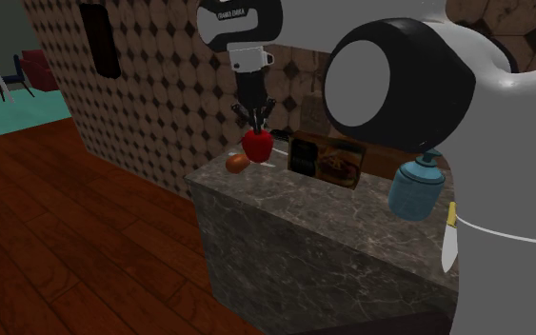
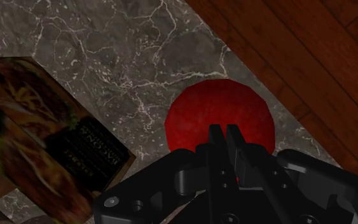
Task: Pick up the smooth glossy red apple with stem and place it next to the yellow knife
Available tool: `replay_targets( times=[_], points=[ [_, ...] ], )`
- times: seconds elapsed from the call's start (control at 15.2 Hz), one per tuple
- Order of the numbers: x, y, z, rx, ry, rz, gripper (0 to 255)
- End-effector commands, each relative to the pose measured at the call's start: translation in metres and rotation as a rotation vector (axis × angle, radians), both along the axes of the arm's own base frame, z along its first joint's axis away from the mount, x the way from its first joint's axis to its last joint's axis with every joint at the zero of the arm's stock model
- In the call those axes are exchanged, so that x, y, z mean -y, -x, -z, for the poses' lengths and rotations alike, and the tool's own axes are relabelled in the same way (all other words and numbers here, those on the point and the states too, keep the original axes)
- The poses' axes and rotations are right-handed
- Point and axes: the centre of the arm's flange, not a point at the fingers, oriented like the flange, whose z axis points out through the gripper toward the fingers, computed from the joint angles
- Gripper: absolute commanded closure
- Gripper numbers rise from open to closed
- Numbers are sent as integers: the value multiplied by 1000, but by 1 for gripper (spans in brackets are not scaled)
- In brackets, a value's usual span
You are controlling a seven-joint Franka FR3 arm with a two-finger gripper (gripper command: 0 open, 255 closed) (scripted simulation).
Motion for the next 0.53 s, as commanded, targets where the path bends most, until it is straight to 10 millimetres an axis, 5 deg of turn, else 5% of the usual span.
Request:
replay_targets(
  times=[0.0, 0.46],
  points=[
    [0, 0, -11, 0, 0, 0, 255],
    [0, 0, -46, 0, 0, 0, 255]
  ],
)
